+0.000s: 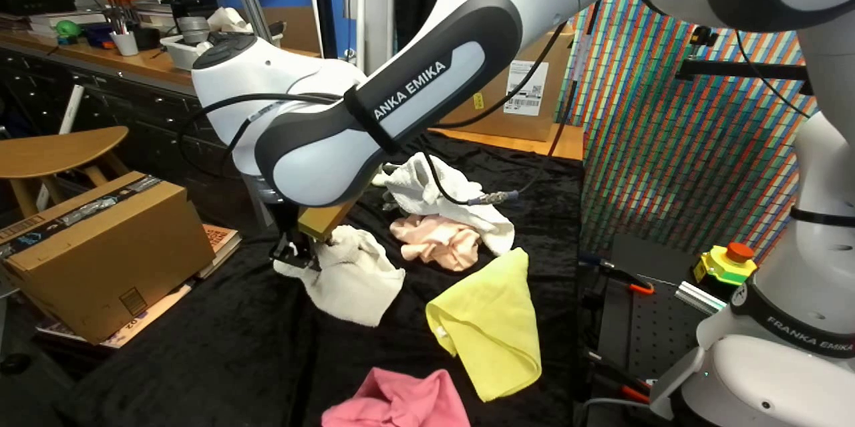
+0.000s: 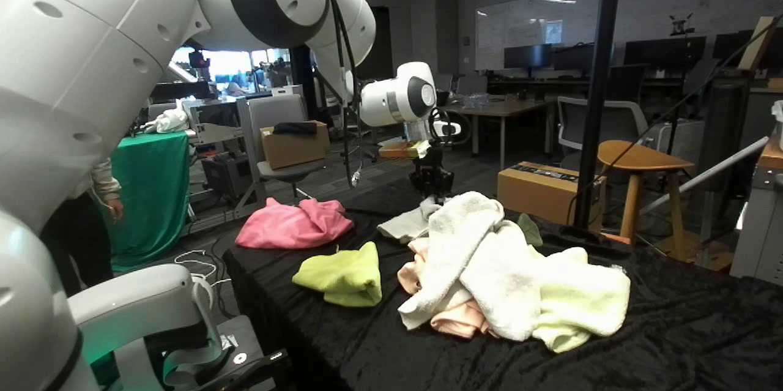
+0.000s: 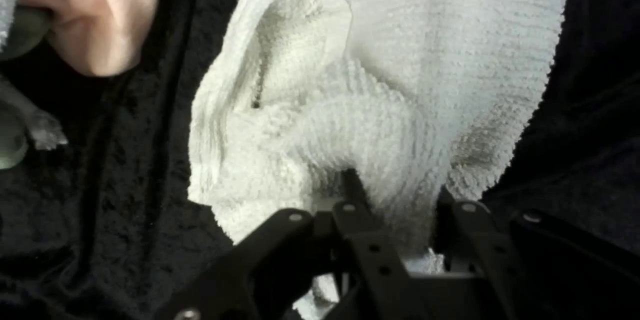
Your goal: Pick up the clothes and toy from the table and stack them on each other.
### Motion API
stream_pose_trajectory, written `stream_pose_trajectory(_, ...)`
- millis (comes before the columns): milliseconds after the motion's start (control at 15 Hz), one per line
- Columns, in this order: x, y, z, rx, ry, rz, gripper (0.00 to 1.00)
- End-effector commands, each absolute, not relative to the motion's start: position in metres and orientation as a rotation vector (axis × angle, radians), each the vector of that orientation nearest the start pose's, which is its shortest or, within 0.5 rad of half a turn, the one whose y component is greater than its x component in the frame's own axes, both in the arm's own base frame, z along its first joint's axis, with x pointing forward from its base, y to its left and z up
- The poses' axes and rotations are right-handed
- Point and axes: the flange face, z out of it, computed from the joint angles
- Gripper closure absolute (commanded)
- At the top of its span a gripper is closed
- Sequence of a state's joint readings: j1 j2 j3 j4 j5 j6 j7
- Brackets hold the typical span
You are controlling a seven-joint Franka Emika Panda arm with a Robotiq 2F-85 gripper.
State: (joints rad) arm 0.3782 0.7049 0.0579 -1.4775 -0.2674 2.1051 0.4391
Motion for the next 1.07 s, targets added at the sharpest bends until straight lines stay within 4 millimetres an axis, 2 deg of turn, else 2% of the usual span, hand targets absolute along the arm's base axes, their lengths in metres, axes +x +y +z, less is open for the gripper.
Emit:
stream_pose_trajectory(0,0.642,0.267,0.298,-3.322,-0.152,-0.081,0.88)
stream_pose_trajectory(133,0.635,0.256,0.327,-3.321,-0.116,-0.144,0.90)
stream_pose_trajectory(267,0.626,0.243,0.359,-3.319,-0.059,-0.224,0.88)
stream_pose_trajectory(533,0.598,0.202,0.425,-3.311,0.115,-0.414,0.88)
stream_pose_trajectory(667,0.581,0.179,0.451,-3.296,0.205,-0.471,0.88)
stream_pose_trajectory(800,0.565,0.158,0.468,-3.293,0.289,-0.504,0.88)
stream_pose_trajectory(1000,0.547,0.132,0.474,-3.310,0.384,-0.511,0.88)
